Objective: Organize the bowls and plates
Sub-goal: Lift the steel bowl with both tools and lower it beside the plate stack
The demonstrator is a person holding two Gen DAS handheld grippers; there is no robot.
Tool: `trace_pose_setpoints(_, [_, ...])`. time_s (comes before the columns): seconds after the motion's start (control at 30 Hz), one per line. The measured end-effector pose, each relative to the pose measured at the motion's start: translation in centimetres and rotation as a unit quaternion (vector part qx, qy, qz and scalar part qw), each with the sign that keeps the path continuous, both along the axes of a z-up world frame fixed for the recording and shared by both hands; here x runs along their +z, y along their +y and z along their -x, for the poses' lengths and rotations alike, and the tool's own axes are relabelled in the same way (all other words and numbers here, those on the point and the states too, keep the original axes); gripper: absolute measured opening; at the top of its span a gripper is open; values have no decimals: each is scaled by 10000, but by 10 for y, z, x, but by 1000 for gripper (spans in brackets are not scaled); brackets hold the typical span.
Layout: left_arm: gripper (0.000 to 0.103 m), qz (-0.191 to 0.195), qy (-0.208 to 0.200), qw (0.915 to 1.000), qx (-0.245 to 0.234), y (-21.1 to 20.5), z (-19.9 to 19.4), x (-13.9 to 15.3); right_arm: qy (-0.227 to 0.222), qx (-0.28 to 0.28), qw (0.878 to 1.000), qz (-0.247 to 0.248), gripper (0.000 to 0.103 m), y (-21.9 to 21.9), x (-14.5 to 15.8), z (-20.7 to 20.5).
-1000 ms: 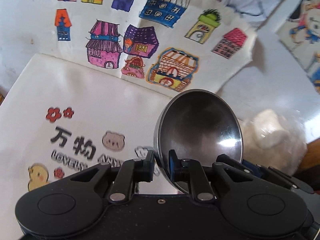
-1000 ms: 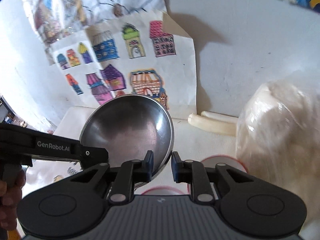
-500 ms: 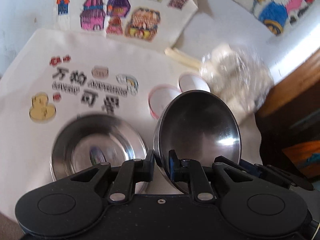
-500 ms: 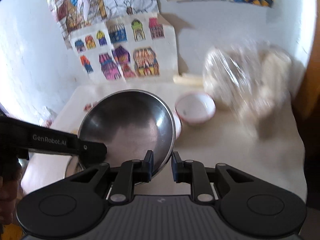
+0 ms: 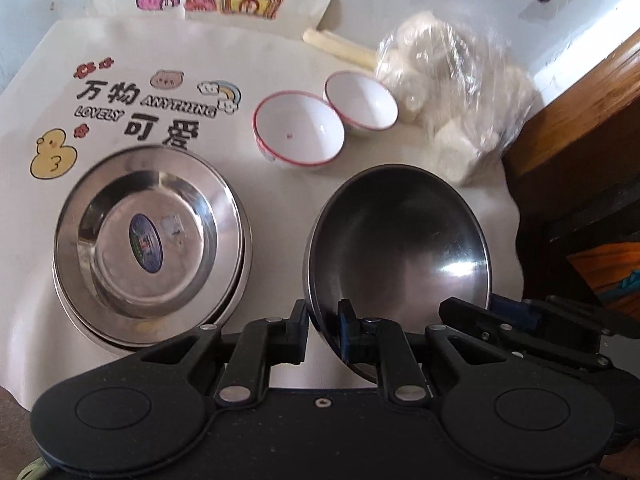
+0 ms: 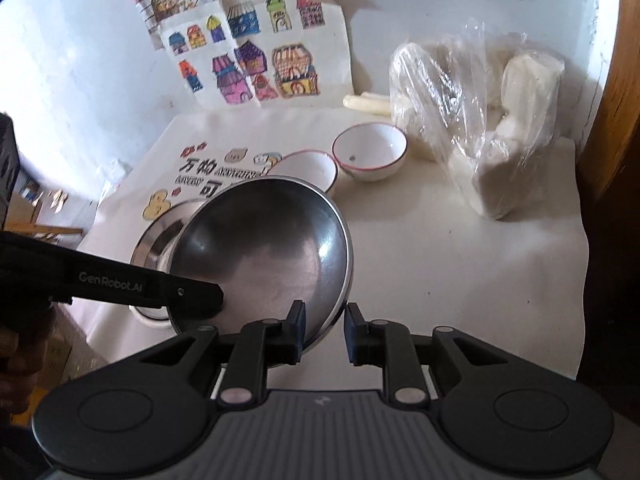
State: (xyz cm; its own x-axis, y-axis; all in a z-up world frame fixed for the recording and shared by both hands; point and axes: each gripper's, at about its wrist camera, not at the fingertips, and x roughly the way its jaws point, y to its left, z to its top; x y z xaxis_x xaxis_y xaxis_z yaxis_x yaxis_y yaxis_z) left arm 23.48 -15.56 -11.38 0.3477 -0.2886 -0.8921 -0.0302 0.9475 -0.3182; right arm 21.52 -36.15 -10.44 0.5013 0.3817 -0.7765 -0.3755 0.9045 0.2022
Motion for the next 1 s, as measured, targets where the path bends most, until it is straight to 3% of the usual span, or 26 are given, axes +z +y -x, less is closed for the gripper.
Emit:
trace_pose_setpoints(0.23, [21, -147, 414, 9989, -187, -6, -2, -20, 402, 250, 9988, 87, 24, 3, -17, -9])
trace_pose_setpoints(0.43, [21, -31, 593, 9980, -239, -11, -2, -38, 607, 255, 9975, 269, 24, 5, -29, -14])
trace_pose_setpoints(0.77, [21, -55, 448, 9989, -85, -15, 1, -48, 680, 221, 9961, 524, 25, 3, -36, -6])
trace_pose_setpoints(1.0, [22, -92, 270, 9996, -58, -20, 2, -53, 698, 38, 9967, 411, 26, -1, -41, -6])
